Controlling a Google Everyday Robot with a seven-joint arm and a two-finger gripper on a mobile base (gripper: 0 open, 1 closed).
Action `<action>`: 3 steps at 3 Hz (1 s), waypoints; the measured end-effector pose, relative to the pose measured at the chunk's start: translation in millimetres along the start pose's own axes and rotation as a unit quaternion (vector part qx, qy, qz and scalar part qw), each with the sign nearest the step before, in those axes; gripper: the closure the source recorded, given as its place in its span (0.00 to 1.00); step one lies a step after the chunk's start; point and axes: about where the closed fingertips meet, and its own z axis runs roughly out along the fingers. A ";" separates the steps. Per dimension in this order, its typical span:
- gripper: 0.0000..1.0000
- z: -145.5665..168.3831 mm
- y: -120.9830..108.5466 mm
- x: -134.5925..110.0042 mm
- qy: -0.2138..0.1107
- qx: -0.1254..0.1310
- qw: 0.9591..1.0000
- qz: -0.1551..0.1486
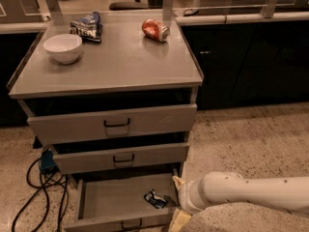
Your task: Pick rxbar blueberry from bottom drawer and place on counter
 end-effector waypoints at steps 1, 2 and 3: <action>0.00 19.7 -11.7 25.0 0.053 0.037 0.998 -0.022; 0.00 19.8 -11.7 25.1 0.053 0.037 0.998 -0.021; 0.00 37.1 -20.8 42.6 0.071 0.022 0.997 -0.006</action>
Offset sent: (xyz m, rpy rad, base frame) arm 0.0021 -0.0052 -0.0207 -0.0844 -0.0472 0.0195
